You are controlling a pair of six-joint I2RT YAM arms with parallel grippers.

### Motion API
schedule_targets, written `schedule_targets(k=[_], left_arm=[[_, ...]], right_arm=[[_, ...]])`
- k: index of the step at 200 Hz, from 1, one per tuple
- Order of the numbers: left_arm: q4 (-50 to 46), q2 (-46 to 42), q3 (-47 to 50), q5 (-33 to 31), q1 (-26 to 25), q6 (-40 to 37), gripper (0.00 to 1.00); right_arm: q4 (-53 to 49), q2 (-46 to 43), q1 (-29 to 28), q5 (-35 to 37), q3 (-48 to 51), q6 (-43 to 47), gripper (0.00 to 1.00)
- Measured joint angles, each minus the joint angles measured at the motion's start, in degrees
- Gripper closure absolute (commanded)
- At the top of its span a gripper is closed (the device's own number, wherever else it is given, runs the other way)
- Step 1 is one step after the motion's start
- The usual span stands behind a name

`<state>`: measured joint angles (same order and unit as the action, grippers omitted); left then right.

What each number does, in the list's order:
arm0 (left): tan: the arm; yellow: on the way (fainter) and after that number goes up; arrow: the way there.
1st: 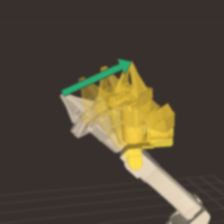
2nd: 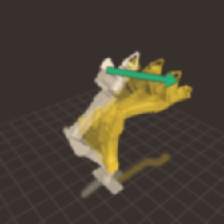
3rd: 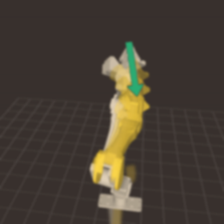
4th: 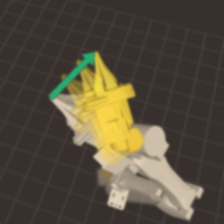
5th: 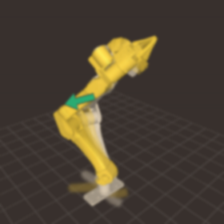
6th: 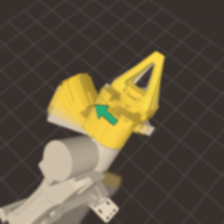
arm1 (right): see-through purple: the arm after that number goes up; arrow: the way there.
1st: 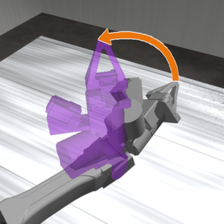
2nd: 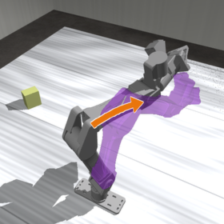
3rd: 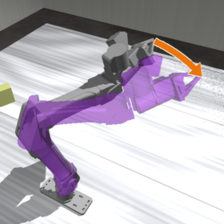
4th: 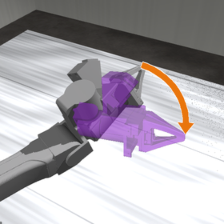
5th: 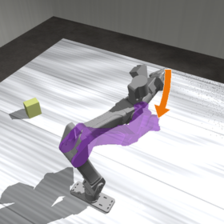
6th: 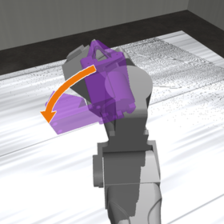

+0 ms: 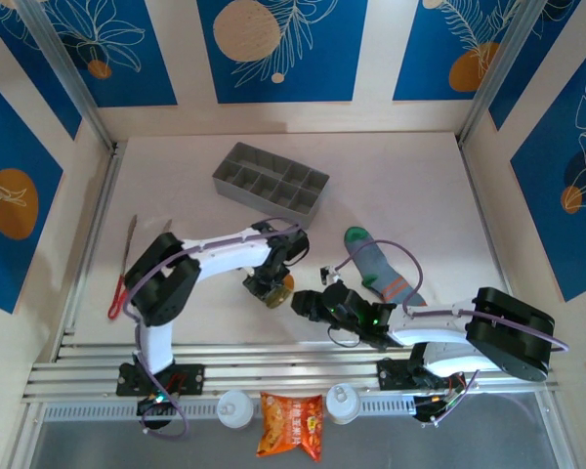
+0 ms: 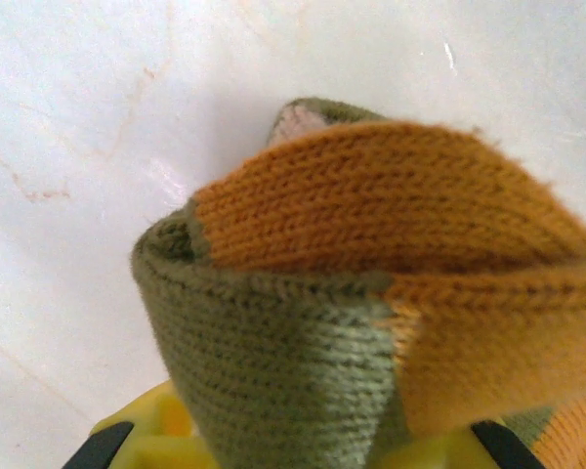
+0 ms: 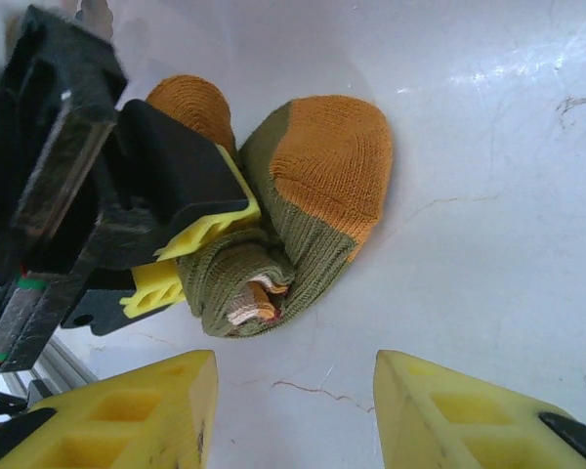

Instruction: Roll the socks

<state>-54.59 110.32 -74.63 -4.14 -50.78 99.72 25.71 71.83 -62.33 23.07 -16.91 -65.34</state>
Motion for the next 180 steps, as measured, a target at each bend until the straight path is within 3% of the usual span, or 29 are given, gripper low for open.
schedule_targets(k=[65,121,180], left_arm=[[-12.8,10.3,-12.7,0.8,0.3,-5.9,1.0],[-13.6,11.6,-13.6,2.6,1.2,-10.1,1.0],[-13.5,11.6,-13.6,3.5,1.6,-11.2,1.0]], right_arm=[[8.3,10.1,2.5,-9.7,-2.1,-1.8,0.51],[11.3,15.4,4.6,-16.9,-7.0,1.2,0.5],[11.0,17.8,5.8,-18.4,-7.1,1.4,0.5]])
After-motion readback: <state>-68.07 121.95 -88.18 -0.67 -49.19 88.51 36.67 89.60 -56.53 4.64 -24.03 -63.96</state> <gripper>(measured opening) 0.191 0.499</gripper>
